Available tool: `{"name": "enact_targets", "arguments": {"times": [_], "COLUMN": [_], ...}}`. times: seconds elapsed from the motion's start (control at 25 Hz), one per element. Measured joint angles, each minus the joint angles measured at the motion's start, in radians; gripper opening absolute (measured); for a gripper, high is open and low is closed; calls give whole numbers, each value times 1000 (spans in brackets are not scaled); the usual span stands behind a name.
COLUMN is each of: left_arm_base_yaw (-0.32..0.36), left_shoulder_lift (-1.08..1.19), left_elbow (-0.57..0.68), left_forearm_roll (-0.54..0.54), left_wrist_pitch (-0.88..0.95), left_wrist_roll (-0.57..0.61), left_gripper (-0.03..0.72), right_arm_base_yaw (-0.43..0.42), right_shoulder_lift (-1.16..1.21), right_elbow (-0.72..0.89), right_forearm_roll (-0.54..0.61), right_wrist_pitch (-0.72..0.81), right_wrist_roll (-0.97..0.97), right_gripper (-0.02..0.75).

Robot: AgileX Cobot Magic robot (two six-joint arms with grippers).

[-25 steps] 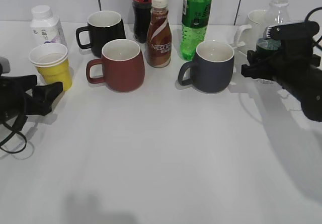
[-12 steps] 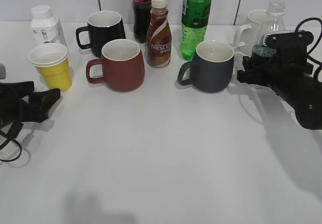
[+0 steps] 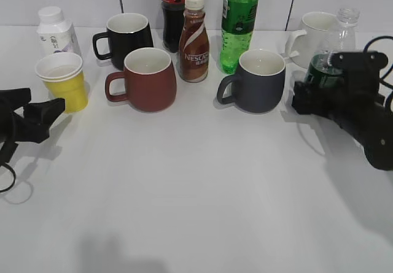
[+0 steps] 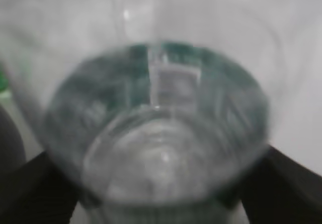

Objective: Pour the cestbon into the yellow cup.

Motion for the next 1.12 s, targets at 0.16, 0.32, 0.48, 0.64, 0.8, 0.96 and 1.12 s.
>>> {"name": "enact_targets", "arguments": {"times": [0.16,0.32,0.48,0.64,0.8,0.96,1.12], "left_arm_base_yaw": [-1,-17,-55,-101,-161,-203,-221], "left_shoulder_lift": [-41,-98,-184,-290,-414,-545,-671], "left_elbow": [1,1,1,2,2,-24,-114], "left_forearm_roll": [0,-1,-2,-3,-49,-114,-172], "left_wrist_pitch": [83,163,302,409,544,745,1052], "left_wrist_roll": [-24,-93,-131,-219,-252,-260,-261], "left_gripper": [570,570,570,570,570,570,568], "right_arm_base_yaw": [0,0,0,0,0,0,0], "right_shoulder_lift": [-13,-59,-115,-169,-235,-327,-414], "right_elbow": [40,78,116,118,118,111,56], "right_forearm_roll": [1,3,3,1,-43,-64,-64], "right_wrist_pitch": [14,44,86,226,395,618,926], "right_wrist_roll": [4,7,8,8,8,8,8], "right_gripper": [659,658,650,634,613,595,594]}}
